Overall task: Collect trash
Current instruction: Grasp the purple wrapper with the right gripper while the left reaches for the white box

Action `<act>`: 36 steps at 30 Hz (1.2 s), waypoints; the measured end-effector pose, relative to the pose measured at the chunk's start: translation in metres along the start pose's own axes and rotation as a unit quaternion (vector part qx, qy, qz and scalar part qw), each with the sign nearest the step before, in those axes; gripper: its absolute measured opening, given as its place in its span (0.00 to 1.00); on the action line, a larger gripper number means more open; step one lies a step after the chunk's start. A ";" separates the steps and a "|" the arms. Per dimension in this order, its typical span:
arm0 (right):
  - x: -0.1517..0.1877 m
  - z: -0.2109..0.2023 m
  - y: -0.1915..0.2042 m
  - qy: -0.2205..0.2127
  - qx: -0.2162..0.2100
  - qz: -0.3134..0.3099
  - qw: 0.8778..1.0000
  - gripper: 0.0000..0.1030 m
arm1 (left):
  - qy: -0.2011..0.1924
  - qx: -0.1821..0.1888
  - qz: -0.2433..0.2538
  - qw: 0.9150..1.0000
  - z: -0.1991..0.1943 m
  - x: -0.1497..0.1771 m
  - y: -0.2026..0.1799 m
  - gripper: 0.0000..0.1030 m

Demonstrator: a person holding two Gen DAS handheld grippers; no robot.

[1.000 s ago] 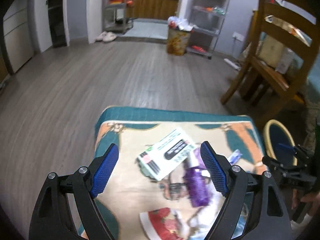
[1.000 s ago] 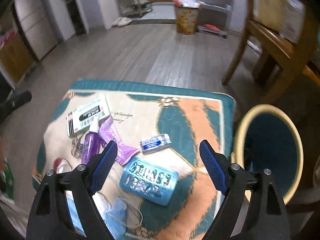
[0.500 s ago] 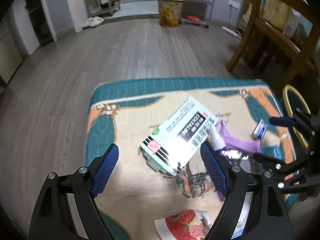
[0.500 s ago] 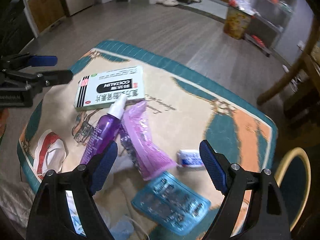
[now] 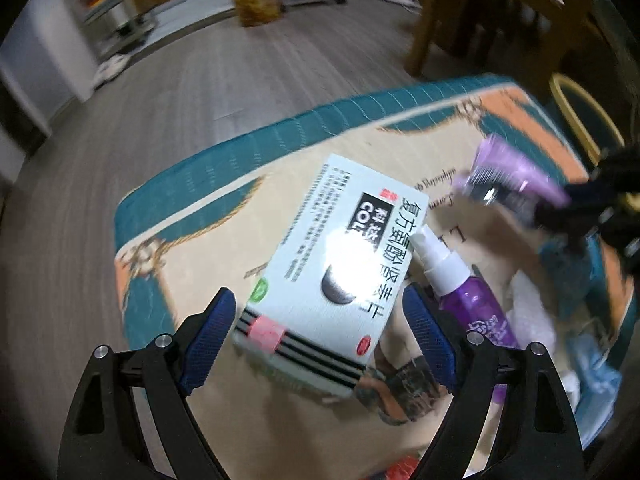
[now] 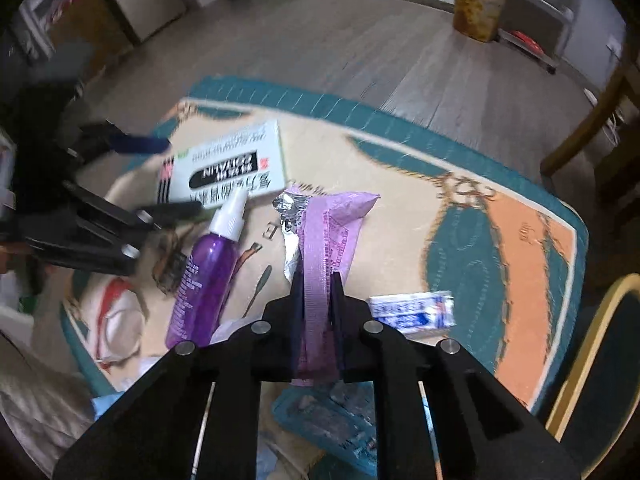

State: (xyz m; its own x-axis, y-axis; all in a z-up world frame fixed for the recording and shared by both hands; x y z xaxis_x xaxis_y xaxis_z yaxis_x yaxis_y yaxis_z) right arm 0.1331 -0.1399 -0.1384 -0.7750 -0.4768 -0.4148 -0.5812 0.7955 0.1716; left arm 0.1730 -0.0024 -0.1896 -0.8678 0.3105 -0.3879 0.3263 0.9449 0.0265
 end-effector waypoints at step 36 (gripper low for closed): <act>0.029 -0.071 -0.034 -0.055 0.015 0.049 0.997 0.12 | -0.012 0.004 -0.071 0.997 0.004 -0.006 -0.001 0.77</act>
State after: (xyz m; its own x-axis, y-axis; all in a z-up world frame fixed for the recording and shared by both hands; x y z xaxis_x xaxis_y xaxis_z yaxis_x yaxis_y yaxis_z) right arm 0.1131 -0.2067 -0.0930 -0.7956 -0.3532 -0.4922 -0.4942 0.8484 0.1899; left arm 0.1792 -0.0059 -0.1907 -0.8966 0.1700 -0.4090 0.2027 0.9785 -0.0376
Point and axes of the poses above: each gripper's, at about its wrist camera, not at the fingertips, and z roughly the way its jaws point, y to its left, x to its underside, the point moved 6 cm from there along z, roughly the way its jaws point, and after that the axes turned 5 degrees about -z, right-handed, at the moved point
